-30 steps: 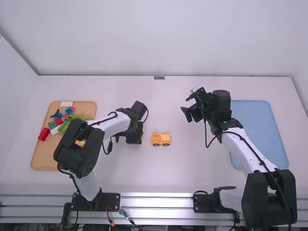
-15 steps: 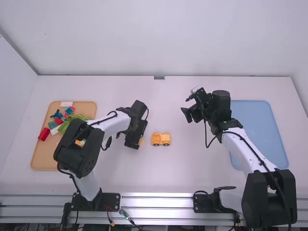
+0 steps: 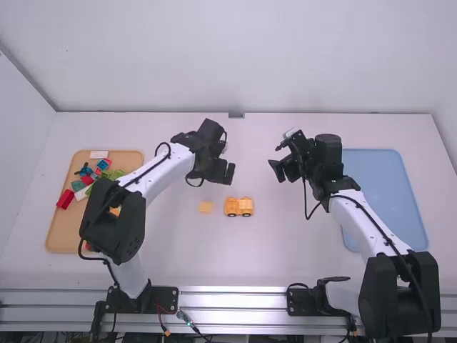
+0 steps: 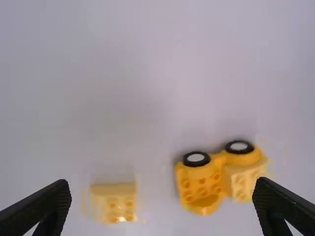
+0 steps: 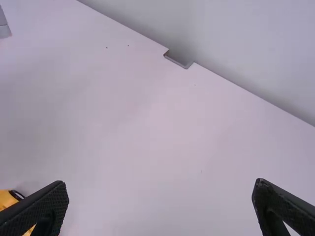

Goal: Assemble lego blocks to make yellow taxi

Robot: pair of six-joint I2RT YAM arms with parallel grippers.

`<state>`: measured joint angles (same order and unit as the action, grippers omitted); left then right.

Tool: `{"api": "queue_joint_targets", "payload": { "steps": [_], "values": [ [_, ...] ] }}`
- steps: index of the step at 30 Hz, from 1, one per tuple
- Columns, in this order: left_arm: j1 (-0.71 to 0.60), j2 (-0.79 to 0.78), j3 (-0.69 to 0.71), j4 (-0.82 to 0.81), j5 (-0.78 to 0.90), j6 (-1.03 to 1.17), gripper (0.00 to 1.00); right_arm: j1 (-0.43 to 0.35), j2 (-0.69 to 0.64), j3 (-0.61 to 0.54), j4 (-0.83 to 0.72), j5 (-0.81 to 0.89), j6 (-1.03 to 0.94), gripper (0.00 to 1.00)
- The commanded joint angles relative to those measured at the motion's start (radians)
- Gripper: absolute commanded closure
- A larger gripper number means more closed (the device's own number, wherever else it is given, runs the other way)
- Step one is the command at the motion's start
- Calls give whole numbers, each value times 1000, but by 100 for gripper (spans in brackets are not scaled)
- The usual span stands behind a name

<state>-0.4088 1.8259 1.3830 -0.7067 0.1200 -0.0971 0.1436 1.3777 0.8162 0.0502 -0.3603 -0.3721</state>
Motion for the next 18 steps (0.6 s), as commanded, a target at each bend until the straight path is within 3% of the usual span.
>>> {"api": "queue_joint_targets", "payload": {
  "steps": [1, 5, 8, 10, 18],
  "values": [
    [10, -5, 9, 2, -25, 387, 1, 1, -24, -11, 2, -6, 0, 1],
    [10, -5, 2, 33, -198, 508, 1, 1, -24, -11, 12, -6, 1, 1],
    [10, -6, -2, 10, -164, 747, 1, 1, -24, -11, 21, -6, 1, 1],
    [14, -8, -3, -28, -34, 1010, 1, 1, -24, -11, 25, -6, 1, 1],
    [167, -26, -19, -226, 454, 1575, 1, 1, -24, -11, -6, -17, 0, 1]
  ]
}}
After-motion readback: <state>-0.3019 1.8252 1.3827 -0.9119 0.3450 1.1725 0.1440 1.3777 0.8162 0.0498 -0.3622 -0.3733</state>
